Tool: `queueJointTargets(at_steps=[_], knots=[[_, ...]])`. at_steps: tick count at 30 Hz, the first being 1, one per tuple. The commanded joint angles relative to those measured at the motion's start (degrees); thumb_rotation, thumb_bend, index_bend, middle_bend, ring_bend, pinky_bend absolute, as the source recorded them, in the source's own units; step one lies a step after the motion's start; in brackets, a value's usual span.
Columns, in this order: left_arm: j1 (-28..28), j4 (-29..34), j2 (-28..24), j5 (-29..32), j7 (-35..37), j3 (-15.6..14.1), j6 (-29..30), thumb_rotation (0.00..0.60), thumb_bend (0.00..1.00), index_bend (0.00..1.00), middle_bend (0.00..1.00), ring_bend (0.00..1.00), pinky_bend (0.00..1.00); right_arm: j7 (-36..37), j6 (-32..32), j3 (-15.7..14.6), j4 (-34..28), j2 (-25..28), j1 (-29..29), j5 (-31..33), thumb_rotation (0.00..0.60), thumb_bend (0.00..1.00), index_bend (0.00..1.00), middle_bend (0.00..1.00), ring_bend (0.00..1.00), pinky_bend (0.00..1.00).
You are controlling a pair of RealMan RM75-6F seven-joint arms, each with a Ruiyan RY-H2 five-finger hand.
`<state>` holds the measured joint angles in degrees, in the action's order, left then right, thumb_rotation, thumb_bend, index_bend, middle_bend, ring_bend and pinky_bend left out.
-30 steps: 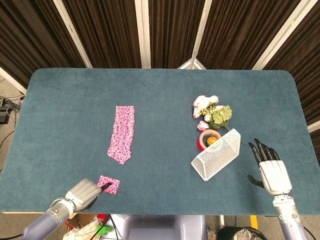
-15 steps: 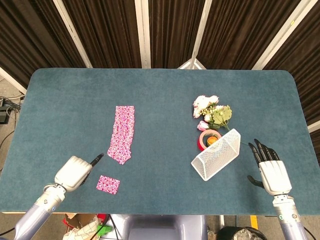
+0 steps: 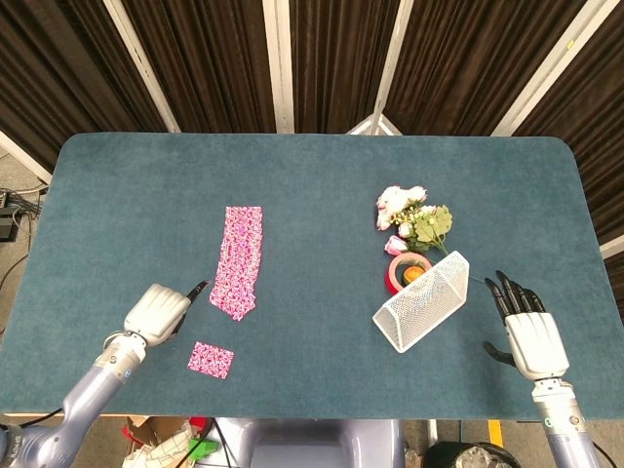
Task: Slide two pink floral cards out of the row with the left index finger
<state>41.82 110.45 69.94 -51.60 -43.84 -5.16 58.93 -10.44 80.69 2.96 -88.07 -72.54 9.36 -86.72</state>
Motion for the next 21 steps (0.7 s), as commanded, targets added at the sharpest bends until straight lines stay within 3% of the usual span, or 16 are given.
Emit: queueJointTargets(at_steps=[1, 21], knots=[[1.61, -1.21, 1.78, 3.28, -1.95, 0.68, -1.39, 0.600, 0.97, 0.01, 0.81, 0.74, 0.67, 0.09, 0.07, 0.04, 0.02, 0.02, -0.02, 0.04, 0.600, 0.18, 0.00, 0.00, 0.13, 0.18], [6.40, -4.37, 8.82, 12.72, -7.24, -0.11, -2.25, 0.600, 0.97, 0.01, 0.81, 0.74, 0.67, 1.65, 0.23, 0.35, 0.41, 0.49, -0.09, 0.49, 0.600, 0.18, 0.00, 0.00, 0.13, 0.18]])
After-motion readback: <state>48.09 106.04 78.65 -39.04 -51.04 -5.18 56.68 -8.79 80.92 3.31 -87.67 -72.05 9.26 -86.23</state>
